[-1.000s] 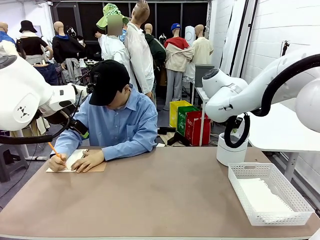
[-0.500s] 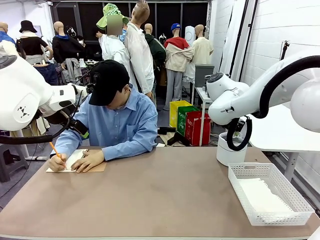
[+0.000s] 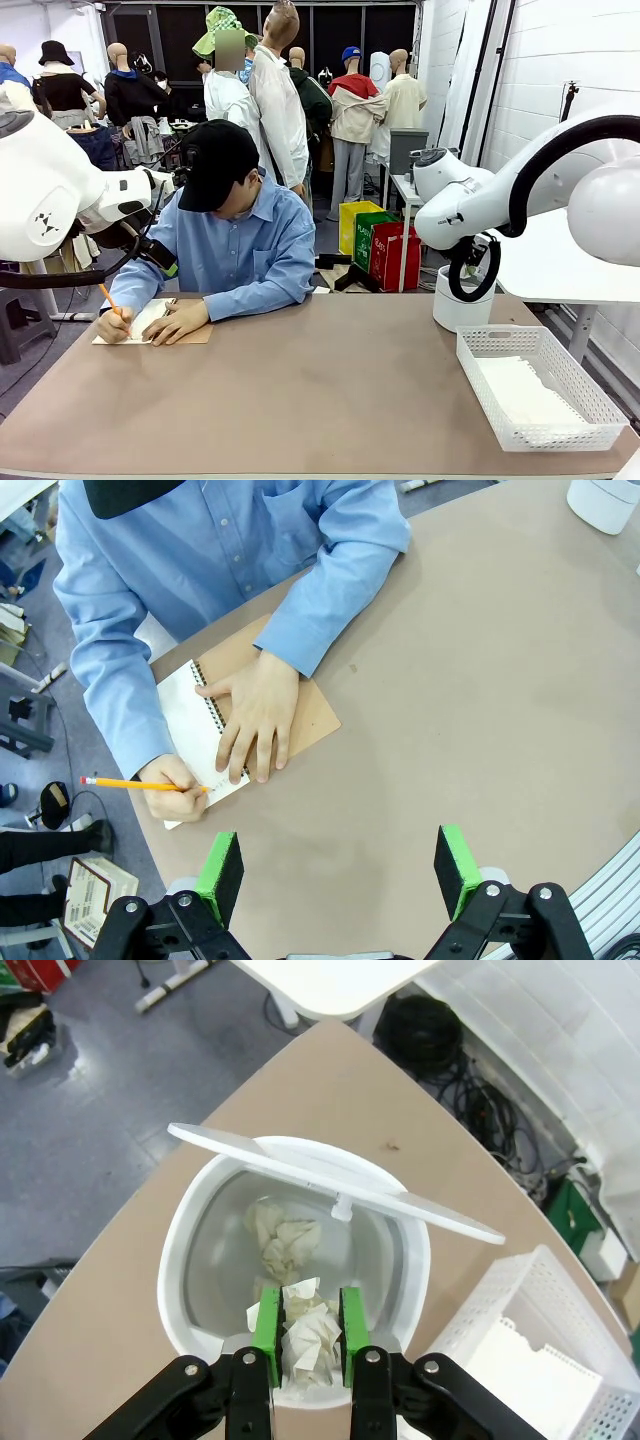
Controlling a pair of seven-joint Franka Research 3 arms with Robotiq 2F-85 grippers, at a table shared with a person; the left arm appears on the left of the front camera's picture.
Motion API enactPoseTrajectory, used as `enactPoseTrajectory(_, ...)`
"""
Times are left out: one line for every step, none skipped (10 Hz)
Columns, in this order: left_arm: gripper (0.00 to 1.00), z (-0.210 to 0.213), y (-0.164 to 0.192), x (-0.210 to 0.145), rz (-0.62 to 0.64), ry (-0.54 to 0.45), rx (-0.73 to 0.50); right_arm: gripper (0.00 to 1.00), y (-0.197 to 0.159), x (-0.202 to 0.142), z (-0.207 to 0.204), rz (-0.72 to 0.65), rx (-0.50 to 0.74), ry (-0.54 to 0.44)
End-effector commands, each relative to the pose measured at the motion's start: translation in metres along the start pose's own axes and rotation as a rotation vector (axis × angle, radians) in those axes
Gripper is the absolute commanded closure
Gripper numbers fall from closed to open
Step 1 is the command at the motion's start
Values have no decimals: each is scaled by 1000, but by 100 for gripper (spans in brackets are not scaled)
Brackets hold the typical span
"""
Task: Sort the paper based on its condition.
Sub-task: If a person hands you a paper, place it in the Organizing basket , and if it's crumpled, put it in the Trash can.
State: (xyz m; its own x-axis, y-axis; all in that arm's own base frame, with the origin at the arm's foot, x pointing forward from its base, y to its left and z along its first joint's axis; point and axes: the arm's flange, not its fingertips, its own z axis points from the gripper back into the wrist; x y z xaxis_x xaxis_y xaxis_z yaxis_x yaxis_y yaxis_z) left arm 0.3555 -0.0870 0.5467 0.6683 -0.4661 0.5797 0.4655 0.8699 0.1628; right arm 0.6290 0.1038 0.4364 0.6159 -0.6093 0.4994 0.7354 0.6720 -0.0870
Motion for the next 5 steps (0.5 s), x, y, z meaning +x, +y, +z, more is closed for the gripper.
enactPoseTrajectory(0, 0, 1, 0, 3, -1, -1, 71, 4, 8, -4, 11, -17, 22)
enactPoseTrajectory(0, 0, 1, 0, 3, -1, -1, 71, 4, 10, -7, 8, -21, 24)
enactPoseTrajectory(0, 0, 1, 0, 3, -1, -1, 71, 4, 11, -9, 10, -24, 23)
enactPoseTrajectory(0, 0, 1, 0, 3, -1, -1, 71, 6, 12, -10, 10, -28, 22)
enactPoseTrajectory(0, 0, 1, 0, 3, -1, -1, 71, 7, 14, -12, 10, -30, 23)
